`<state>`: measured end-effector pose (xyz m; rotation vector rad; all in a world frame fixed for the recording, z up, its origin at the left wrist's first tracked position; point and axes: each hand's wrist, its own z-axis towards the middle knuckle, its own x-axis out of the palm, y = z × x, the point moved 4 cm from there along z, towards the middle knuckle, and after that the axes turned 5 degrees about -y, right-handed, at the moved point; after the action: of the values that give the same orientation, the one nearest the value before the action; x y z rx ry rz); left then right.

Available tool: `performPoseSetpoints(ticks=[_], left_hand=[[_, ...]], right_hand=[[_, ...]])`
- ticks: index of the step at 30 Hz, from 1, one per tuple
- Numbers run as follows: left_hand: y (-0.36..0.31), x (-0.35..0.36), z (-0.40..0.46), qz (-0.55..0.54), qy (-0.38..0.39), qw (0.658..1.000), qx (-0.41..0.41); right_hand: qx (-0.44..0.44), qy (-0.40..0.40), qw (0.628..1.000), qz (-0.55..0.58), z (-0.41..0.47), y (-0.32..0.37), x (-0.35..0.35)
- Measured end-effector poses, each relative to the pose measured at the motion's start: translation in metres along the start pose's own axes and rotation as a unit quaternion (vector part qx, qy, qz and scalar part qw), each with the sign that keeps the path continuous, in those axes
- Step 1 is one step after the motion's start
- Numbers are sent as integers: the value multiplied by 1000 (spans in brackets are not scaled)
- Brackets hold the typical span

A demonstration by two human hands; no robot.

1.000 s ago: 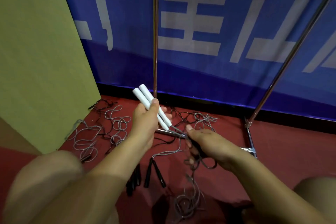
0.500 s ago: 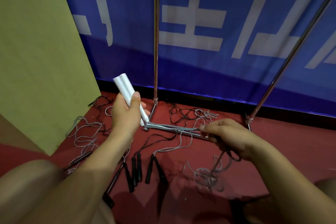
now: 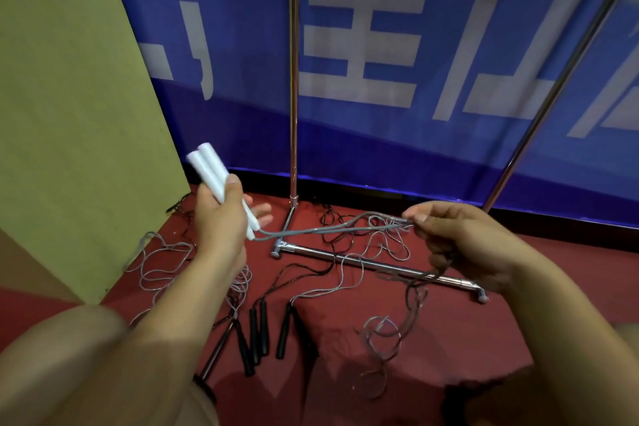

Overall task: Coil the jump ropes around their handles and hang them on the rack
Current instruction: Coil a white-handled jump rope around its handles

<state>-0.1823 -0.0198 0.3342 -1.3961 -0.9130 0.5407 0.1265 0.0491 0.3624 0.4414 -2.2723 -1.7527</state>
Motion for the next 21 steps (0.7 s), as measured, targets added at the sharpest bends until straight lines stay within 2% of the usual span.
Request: performPoseSetpoints(ticks=[2, 3, 5, 7, 9, 16, 19, 21], left_hand=[[7, 10, -12, 72, 70, 995, -18], [12, 15, -21, 111, 122, 986, -30], [24, 25, -48, 193, 240, 950, -46], [33, 29, -75, 275, 334, 900, -49], [38, 29, -92, 307, 382, 870, -53], [38, 40, -103, 317, 445, 837, -15], [40, 42, -102, 320, 473, 821, 10], [38, 39, -98, 320, 482, 815, 14]], right_hand=[[-37, -62, 997, -19, -1, 5, -9], [-70, -102, 989, -80, -2, 5, -14], [-151, -165, 938, -263, -6, 5, -19], [-205, -163, 884, -386, -12, 3, -14], [-226, -148, 864, -424, -16, 2, -7], [-192, -74, 912, -354, -7, -4, 21], [-188, -2, 908, -374, -3, -5, 42], [-192, 13, 908, -371, -1, -3, 53]])
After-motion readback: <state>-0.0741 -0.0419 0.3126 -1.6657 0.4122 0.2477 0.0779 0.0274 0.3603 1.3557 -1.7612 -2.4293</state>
